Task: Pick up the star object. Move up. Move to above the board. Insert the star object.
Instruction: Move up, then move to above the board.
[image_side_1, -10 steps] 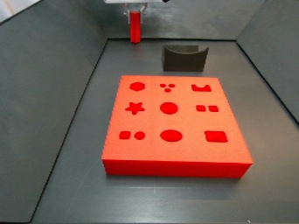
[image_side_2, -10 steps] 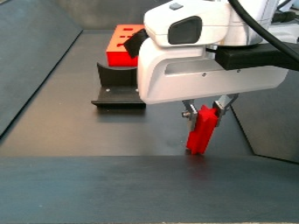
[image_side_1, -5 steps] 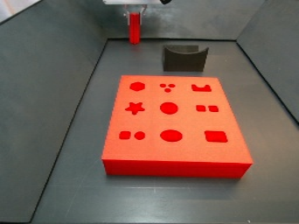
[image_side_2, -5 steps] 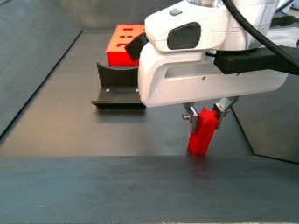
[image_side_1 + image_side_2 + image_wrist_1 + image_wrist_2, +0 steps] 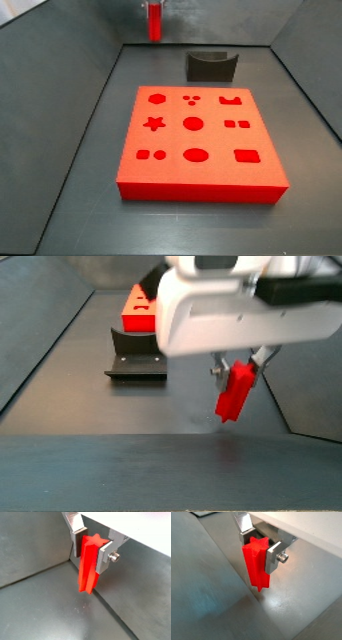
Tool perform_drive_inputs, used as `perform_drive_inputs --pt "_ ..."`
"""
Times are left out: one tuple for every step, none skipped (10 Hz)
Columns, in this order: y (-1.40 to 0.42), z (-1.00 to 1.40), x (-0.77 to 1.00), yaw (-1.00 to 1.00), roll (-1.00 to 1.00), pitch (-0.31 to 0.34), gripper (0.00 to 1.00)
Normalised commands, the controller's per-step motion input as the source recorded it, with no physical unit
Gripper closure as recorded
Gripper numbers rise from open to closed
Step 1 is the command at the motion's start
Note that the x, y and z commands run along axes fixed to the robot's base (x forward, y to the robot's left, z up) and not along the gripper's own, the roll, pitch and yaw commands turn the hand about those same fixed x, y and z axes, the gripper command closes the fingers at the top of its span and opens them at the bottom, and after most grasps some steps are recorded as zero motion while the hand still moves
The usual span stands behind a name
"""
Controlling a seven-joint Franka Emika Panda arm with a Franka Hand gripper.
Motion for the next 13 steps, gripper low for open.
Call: perform_drive_inputs --pt "-0.01 0.25 -0.03 -0.01 0.09 0.061 1.0" --pt "0.23 1.0 0.17 0.0 0.1 0.289 1.0" --pt "0.23 1.0 0.18 0.01 0.1 0.295 1.0" --pt "0.21 1.0 0.17 0.03 0.07 0.296 1.0" --pt "0.2 1.0 0.16 0.04 0.07 0.246 1.0" --pt "0.18 1.0 0.14 0.04 0.06 0.186 1.0" --pt "0.17 1.0 0.13 0.04 0.07 0.14 1.0" --pt "0.15 1.0 0.12 0.04 0.07 0.111 1.0" --pt "0.14 1.0 0.11 0.04 0.06 0.107 1.0" --pt "0.13 1.0 0.1 0.03 0.06 0.107 1.0" --pt "0.12 1.0 0.09 0.03 0.05 0.108 1.0" --pt "0.11 1.0 0.08 0.03 0.05 0.106 1.0" --pt "0.09 1.0 0.07 0.02 0.06 0.103 1.0"
